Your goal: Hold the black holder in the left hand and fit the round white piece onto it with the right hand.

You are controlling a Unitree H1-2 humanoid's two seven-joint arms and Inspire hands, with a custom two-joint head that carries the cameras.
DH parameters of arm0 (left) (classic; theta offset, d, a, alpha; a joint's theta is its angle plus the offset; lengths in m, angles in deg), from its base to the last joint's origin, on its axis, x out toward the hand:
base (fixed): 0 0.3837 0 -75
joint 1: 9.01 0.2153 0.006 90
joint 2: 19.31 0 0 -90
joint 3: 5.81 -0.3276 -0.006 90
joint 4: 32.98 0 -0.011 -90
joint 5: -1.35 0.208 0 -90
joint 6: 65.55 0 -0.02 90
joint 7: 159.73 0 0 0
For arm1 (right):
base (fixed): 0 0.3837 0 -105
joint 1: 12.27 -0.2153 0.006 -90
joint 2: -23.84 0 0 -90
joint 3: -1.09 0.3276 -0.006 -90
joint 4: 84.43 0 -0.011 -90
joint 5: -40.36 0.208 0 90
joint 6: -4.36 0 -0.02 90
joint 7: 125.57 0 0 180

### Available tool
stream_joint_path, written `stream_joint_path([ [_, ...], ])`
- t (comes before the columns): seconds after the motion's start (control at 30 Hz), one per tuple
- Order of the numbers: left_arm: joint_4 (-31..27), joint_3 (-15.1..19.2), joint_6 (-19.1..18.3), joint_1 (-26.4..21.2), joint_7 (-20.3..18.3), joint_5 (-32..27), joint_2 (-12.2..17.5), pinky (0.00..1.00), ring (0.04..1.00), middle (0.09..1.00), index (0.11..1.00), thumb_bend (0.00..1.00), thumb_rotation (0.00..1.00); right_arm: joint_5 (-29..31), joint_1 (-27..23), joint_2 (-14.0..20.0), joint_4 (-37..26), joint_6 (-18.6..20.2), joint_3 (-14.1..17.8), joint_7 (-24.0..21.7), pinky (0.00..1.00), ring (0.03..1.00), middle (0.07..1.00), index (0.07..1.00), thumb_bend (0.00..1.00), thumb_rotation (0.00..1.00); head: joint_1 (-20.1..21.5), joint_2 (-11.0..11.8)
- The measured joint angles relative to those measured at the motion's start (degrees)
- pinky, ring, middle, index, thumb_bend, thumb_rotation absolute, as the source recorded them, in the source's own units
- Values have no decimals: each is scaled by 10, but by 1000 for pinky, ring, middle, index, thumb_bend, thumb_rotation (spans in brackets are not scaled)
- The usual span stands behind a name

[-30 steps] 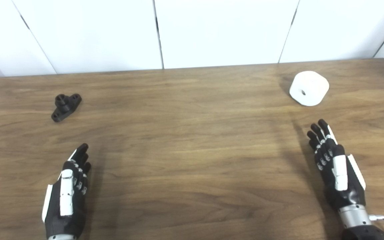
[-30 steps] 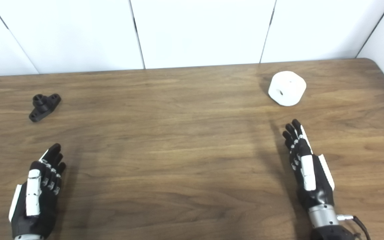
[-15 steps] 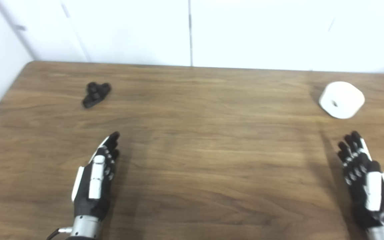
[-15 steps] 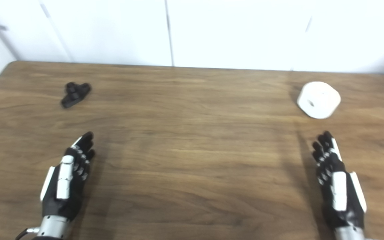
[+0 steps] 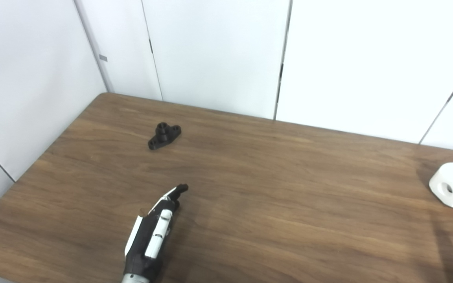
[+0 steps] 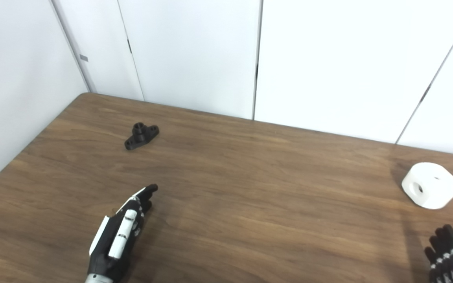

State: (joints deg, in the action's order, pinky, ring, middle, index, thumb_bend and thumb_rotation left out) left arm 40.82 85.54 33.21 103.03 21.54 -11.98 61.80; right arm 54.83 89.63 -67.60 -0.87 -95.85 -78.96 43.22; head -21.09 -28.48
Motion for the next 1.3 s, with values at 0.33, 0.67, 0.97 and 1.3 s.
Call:
stream_joint_path([
  [0.33, 8, -10, 20, -3, -1, 1, 1, 1000, 999, 951, 843, 329, 676, 5, -20, 21, 33, -27, 9, -11, 1000, 991, 1000, 1000, 628, 1000, 3, 15],
  [0.67, 15, -15, 41, -3, 9, 36, 2, 990, 966, 933, 834, 406, 387, 5, -20, 20, 36, -38, 10, -10, 1000, 999, 983, 1000, 619, 1000, 5, 17],
  [0.97, -3, -10, 12, -4, 33, 86, 2, 935, 949, 932, 874, 445, 259, 4, -20, 20, 35, -38, 10, -11, 1000, 1000, 988, 1000, 599, 1000, 6, 18],
  [1.3, -48, 51, -84, -51, 82, 238, 12, 831, 874, 883, 850, 513, 244, -18, -16, 29, 37, -47, 1, -20, 1000, 1000, 1000, 1000, 555, 1000, 11, 21],
])
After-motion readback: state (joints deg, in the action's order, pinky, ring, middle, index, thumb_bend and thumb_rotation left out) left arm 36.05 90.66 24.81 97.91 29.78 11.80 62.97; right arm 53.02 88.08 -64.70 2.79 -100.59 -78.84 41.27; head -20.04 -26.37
